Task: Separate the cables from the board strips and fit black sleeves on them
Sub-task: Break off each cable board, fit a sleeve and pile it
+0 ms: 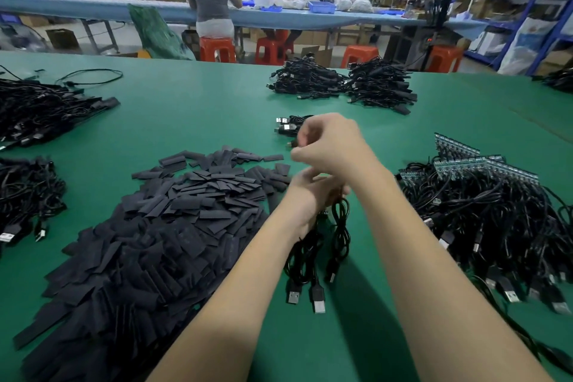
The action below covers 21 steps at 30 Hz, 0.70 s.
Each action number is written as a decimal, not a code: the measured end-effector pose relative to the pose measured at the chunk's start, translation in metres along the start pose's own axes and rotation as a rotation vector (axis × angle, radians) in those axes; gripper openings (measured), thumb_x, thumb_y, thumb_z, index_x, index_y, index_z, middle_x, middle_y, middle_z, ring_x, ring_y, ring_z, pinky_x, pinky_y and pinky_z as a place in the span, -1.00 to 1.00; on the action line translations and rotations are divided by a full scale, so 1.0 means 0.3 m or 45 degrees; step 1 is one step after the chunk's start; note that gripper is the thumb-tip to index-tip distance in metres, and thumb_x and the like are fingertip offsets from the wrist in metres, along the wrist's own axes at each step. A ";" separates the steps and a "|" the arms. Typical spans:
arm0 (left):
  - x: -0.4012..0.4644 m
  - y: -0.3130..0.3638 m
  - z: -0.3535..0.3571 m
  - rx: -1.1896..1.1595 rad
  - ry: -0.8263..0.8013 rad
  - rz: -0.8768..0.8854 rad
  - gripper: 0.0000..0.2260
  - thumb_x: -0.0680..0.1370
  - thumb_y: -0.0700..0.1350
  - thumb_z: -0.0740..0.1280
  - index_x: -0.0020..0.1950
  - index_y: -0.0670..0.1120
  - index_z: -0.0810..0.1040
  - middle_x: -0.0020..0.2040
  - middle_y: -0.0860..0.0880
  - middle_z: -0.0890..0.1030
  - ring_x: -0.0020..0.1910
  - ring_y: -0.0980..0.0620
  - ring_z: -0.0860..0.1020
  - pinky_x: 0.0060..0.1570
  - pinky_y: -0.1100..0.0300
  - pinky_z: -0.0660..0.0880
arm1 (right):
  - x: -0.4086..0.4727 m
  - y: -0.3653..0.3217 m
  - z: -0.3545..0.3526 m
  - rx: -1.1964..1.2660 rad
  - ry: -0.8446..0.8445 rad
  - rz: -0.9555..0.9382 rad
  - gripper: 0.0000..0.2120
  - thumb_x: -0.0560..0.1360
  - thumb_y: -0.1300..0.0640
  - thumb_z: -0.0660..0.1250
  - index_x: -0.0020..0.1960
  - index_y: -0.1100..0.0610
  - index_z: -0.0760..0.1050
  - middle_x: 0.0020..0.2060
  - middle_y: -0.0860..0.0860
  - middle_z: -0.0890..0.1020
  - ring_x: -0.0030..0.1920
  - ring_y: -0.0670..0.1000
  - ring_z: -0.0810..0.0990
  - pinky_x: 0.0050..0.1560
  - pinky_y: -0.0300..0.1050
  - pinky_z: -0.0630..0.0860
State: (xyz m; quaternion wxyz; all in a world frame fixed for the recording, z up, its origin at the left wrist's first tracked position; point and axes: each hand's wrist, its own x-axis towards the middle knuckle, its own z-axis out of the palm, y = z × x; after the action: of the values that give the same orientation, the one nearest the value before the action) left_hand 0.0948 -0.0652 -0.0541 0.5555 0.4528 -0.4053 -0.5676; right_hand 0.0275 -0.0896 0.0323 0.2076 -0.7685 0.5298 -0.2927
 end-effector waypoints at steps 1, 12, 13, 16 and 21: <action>0.002 0.002 0.006 -0.041 0.003 -0.012 -0.86 0.64 -0.38 0.21 0.03 -0.17 0.47 -0.20 -0.04 0.57 -0.37 0.20 0.58 -0.23 0.38 0.48 | -0.028 0.038 -0.032 0.148 0.103 0.015 -0.89 0.36 0.21 0.45 -0.29 0.08 0.55 -0.43 -0.11 0.56 -0.38 -0.15 0.49 -0.32 -0.37 0.41; -0.011 0.038 -0.002 -0.131 0.001 -0.069 -0.96 0.60 -0.19 0.38 0.02 -0.13 0.61 -0.23 -0.02 0.67 -0.26 0.08 0.64 -0.06 0.24 0.56 | -0.208 0.344 -0.085 1.224 0.225 0.398 -0.75 0.44 0.22 0.56 0.09 0.15 0.63 -0.21 0.02 0.73 -0.24 -0.05 0.67 -0.26 -0.29 0.56; -0.009 0.042 -0.007 -0.123 -0.012 -0.072 -0.95 0.60 -0.19 0.38 0.02 -0.14 0.62 -0.23 -0.03 0.67 -0.27 0.07 0.64 -0.09 0.24 0.56 | -0.209 0.344 -0.088 1.302 0.219 0.366 -0.77 0.42 0.19 0.57 0.07 0.12 0.67 -0.17 0.04 0.74 -0.20 -0.05 0.68 -0.23 -0.29 0.57; -0.011 0.058 -0.019 -0.097 -0.101 -0.063 -0.92 0.61 -0.21 0.35 0.01 -0.20 0.62 -0.25 -0.05 0.64 -0.31 0.09 0.60 -0.23 0.30 0.54 | -0.217 0.330 -0.090 1.494 0.201 0.260 -0.76 0.33 0.11 0.57 -0.01 0.08 0.71 -0.09 0.12 0.74 -0.15 -0.01 0.70 -0.15 -0.28 0.59; -0.025 0.070 -0.021 -0.052 -0.216 -0.094 -0.87 0.63 -0.19 0.31 0.00 -0.20 0.64 -0.28 0.00 0.60 -0.31 0.11 0.55 -0.27 0.32 0.52 | -0.211 0.322 -0.073 1.603 0.334 0.204 -0.74 0.39 0.20 0.50 0.07 0.22 0.64 -0.15 0.11 0.74 -0.14 -0.02 0.70 -0.07 -0.26 0.61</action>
State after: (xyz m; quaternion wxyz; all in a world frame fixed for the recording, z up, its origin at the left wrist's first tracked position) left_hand 0.1061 -0.0585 -0.0350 0.5070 0.4063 -0.4224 -0.6320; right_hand -0.0709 -0.0647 -0.0269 0.5732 -0.4155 0.3335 -0.6226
